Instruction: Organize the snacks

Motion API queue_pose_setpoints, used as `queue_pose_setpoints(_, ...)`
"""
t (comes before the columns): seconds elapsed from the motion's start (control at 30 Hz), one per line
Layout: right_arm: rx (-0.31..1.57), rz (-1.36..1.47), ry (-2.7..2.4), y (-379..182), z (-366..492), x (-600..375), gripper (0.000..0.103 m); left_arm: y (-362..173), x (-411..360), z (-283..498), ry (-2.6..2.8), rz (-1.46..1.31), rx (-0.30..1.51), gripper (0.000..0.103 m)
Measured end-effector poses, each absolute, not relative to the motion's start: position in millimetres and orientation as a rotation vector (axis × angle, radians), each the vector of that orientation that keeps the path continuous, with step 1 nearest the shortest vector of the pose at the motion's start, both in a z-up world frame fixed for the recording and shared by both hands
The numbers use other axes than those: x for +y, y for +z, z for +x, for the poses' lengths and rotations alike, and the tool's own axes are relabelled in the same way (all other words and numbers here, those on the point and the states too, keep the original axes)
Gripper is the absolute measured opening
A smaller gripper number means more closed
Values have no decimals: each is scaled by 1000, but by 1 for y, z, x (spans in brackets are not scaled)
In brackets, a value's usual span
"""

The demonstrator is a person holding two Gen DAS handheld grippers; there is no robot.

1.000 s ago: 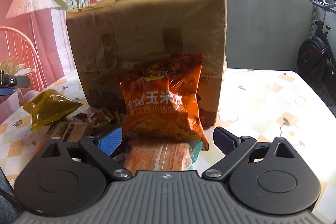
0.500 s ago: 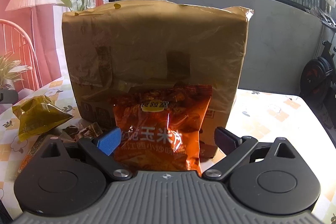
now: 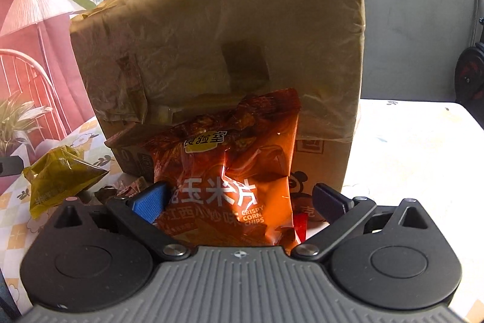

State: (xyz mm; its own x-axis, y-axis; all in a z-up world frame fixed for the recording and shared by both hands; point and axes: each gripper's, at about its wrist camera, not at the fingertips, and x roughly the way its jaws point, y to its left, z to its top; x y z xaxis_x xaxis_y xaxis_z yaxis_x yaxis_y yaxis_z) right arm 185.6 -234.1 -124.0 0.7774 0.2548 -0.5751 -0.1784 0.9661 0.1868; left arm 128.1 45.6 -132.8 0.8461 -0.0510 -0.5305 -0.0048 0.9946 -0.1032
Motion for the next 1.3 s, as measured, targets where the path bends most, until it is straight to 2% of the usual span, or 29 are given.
queue_pose_setpoints(0.13, 640, 139, 258, -126, 184, -236, 98, -134, 44, 127, -28, -95, 564, 94)
queue_pose_setpoints(0.27, 631, 127, 301, -122, 180, -233, 77, -133, 43, 126, -25, -92, 566, 94)
queue_pose_setpoints(0.37, 618, 122, 314, -116, 172, -230, 66, -132, 44, 124, -20, -97, 562, 94)
queue_pose_setpoints(0.43, 598, 113, 294, -111, 164, -229, 64, -132, 44, 123, -16, -99, 560, 94)
queue_pose_setpoints(0.87, 423, 209, 208, -74, 103, -253, 63, -131, 43, 121, -7, -108, 565, 94)
queue_pose_setpoints(1.3, 471, 198, 243, -87, 100, -245, 63, -151, 86, 154, 127, -432, 706, 94)
